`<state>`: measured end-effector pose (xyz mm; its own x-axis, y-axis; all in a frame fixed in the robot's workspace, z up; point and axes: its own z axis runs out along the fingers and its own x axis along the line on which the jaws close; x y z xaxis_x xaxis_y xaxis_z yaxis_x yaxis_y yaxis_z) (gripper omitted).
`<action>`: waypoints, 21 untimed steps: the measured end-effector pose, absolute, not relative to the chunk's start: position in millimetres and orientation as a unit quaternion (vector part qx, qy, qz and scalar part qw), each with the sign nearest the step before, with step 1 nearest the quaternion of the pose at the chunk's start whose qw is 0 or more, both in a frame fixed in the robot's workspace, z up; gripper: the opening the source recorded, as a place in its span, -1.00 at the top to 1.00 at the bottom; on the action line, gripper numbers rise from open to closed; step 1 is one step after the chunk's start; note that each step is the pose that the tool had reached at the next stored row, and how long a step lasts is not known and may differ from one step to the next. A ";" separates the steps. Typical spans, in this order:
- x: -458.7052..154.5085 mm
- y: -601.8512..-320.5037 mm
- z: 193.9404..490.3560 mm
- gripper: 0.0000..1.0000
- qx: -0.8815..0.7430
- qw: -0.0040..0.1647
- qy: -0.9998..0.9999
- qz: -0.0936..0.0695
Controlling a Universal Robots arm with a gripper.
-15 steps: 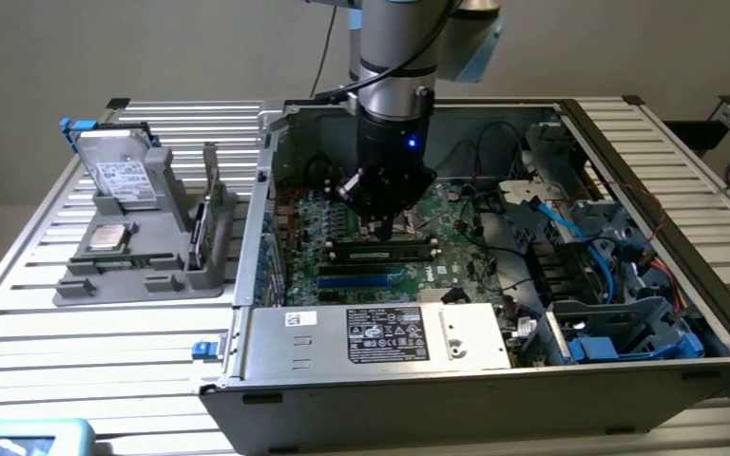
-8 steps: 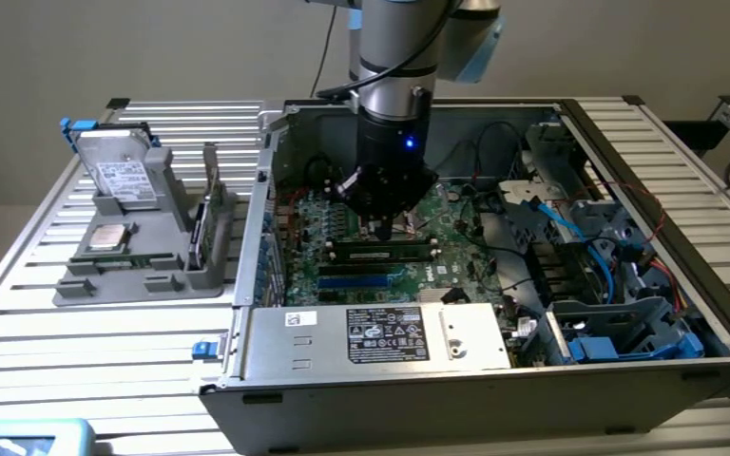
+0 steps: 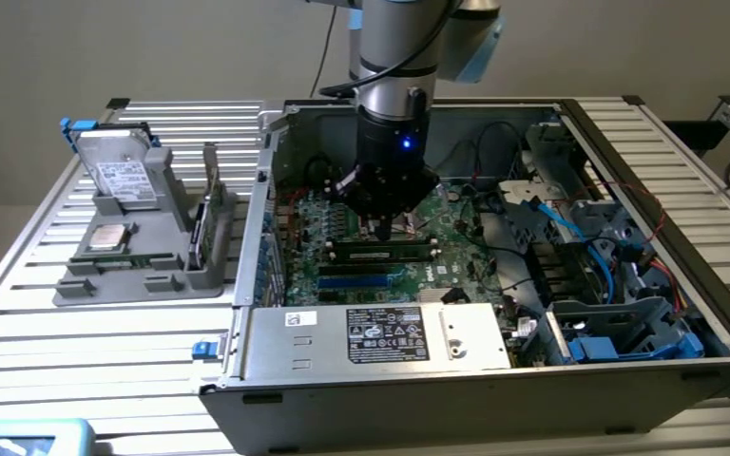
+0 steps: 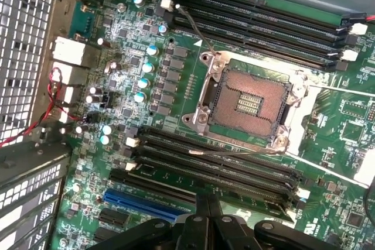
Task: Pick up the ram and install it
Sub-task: 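Press down the ram until it locks into place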
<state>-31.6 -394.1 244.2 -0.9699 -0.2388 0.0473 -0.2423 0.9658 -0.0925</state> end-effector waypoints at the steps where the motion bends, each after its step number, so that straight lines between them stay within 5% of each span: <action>1: -31.6 -394.1 244.2 0.79 0.115 0.018 -0.992 0.049; 21: -31.4 -394.2 245.4 0.79 0.041 0.007 -0.997 0.057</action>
<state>-31.4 -394.2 245.4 -0.9966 -0.0808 0.0185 -0.0824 0.9900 -0.1141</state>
